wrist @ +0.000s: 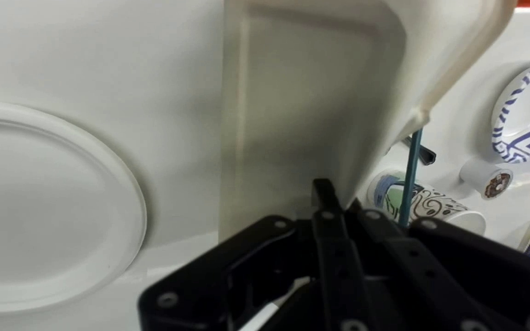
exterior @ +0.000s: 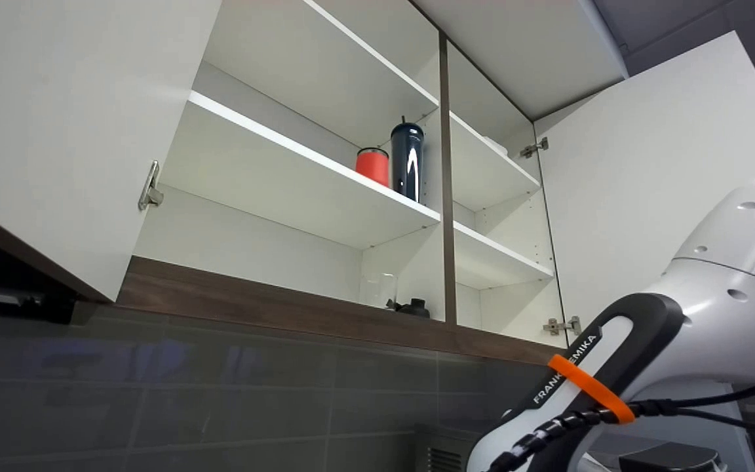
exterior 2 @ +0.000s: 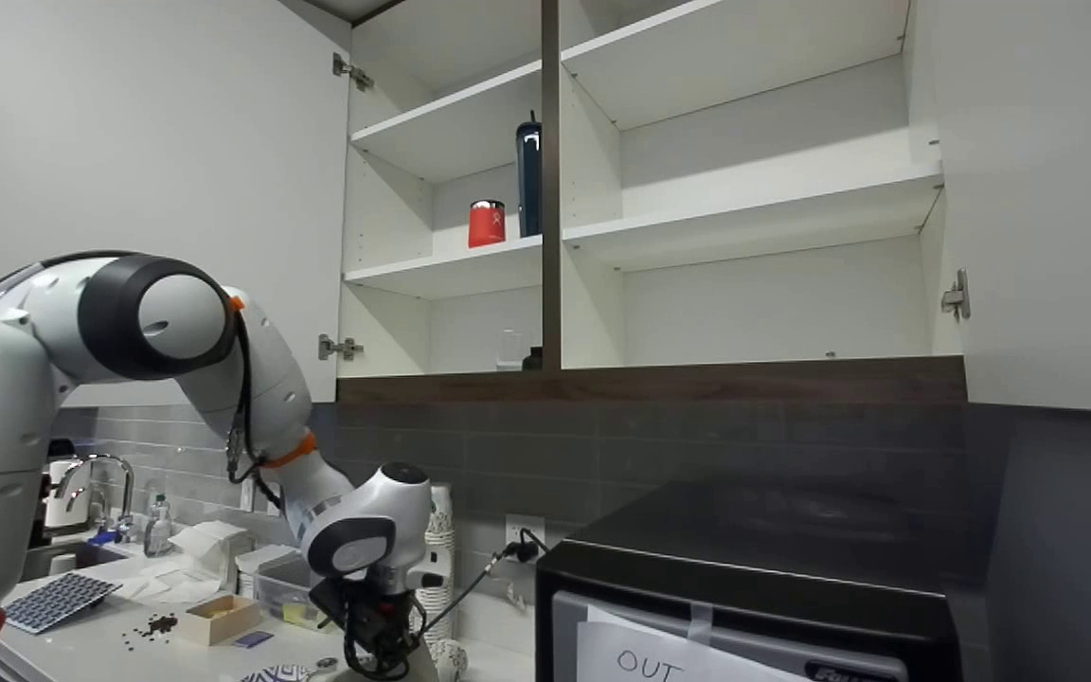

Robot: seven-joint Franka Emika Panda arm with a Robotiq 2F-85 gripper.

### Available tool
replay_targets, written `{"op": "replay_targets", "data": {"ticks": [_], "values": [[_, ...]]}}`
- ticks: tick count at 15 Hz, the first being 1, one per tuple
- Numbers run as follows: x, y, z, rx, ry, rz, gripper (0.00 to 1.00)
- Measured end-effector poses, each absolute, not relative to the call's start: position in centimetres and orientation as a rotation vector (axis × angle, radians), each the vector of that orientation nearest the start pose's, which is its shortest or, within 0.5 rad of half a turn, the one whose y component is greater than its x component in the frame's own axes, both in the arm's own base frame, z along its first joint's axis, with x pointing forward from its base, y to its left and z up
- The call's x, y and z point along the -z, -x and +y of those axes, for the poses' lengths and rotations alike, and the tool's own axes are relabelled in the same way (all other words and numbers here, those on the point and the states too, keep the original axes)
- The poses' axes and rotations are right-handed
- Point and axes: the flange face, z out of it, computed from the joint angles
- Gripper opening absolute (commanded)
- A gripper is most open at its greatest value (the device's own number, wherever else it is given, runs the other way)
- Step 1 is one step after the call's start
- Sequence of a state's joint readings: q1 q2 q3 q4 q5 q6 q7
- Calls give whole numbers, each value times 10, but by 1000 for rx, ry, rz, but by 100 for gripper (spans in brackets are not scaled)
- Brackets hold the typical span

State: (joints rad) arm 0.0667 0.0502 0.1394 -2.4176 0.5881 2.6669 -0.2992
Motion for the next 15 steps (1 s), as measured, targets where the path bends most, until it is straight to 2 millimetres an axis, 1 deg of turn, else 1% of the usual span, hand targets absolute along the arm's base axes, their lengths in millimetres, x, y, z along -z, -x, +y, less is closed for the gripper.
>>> {"op": "replay_targets", "data": {"ticks": [3, 8, 12, 15], "values": [[-304, -501, 65, 288, 2756, 22, 1], [-298, -499, 46, 221, 2587, 23, 1], [-287, -497, 21, 171, 2496, 51, 1], [-281, -498, 1, 153, 2442, 82, 1]]}}
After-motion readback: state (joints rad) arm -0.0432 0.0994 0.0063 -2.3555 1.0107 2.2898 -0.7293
